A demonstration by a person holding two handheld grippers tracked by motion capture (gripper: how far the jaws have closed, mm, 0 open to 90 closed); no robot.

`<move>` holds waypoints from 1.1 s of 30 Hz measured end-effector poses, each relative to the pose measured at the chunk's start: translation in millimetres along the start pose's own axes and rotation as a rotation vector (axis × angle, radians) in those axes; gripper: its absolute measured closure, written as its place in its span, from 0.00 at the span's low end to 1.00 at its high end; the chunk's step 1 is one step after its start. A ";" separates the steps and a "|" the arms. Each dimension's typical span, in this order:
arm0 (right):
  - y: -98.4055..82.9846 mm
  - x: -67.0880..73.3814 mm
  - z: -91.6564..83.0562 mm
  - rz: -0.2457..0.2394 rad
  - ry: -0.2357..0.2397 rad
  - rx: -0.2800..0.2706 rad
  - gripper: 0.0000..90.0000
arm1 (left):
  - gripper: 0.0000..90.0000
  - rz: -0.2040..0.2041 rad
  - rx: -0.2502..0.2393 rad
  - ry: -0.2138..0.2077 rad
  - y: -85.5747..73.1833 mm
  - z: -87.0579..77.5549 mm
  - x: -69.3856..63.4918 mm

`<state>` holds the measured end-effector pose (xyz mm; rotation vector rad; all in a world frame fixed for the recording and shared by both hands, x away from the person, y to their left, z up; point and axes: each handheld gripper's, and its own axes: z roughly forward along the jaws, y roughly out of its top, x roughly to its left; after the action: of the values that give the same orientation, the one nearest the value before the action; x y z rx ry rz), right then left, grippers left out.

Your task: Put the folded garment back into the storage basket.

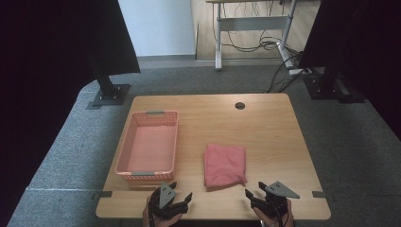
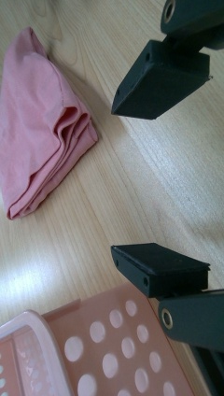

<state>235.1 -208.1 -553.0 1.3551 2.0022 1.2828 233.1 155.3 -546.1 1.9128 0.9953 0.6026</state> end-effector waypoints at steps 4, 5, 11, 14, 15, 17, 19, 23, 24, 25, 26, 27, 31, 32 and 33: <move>0.0 -0.8 0.0 0.001 -0.004 0.000 0.39 | 0.30 0.002 -0.003 0.001 1.8 -1.3 -1.1; -0.1 -1.0 -0.1 0.001 -0.004 0.000 0.39 | 0.30 0.002 -0.002 0.000 2.2 -1.7 -1.1; -0.4 -0.5 -0.3 0.002 -0.008 0.001 0.39 | 0.30 0.019 -0.010 0.012 5.2 -4.5 -3.2; -0.9 0.2 0.7 0.003 -0.008 0.005 0.39 | 0.30 0.028 -0.012 0.013 6.4 -5.6 -3.9; -1.2 0.5 1.1 0.002 -0.008 0.007 0.39 | 0.30 0.030 -0.013 0.014 6.7 -5.7 -4.2; -1.5 1.0 1.5 0.002 -0.008 0.008 0.39 | 0.31 0.029 -0.015 0.014 7.1 -6.0 -4.4; -1.5 1.4 1.5 0.001 -0.007 0.008 0.39 | 0.31 0.031 -0.020 0.012 8.7 -7.1 -5.2; -1.4 1.5 0.9 0.003 -0.007 0.007 0.39 | 0.31 0.039 -0.023 0.007 11.6 -7.5 -7.9; -1.3 1.5 0.7 0.003 -0.007 0.007 0.39 | 0.31 0.038 -0.025 0.004 12.7 -7.5 -8.1; -1.3 1.4 0.7 0.003 -0.007 0.006 0.39 | 0.31 0.040 -0.027 0.002 14.0 -7.8 -8.4; -1.2 1.2 0.6 0.003 -0.007 0.006 0.39 | 0.31 0.044 -0.029 0.006 15.6 -8.0 -8.5; -1.1 1.0 0.4 0.005 -0.009 0.005 0.39 | 0.31 0.044 -0.029 0.006 15.6 -8.0 -8.5; -1.0 0.0 -0.8 0.010 -0.010 0.001 0.39 | 0.31 0.037 -0.047 0.008 23.6 -8.1 -7.6; -1.0 -0.4 -1.2 0.011 -0.010 0.000 0.39 | 0.31 0.037 -0.048 0.009 25.2 -7.4 -7.4; -0.9 -0.9 -1.4 0.013 -0.011 -0.001 0.39 | 0.31 0.034 -0.049 0.009 26.5 -6.7 -7.3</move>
<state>234.0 -209.6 -553.2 1.3740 1.9878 1.2797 234.9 144.5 -520.0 1.8891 0.9468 0.6500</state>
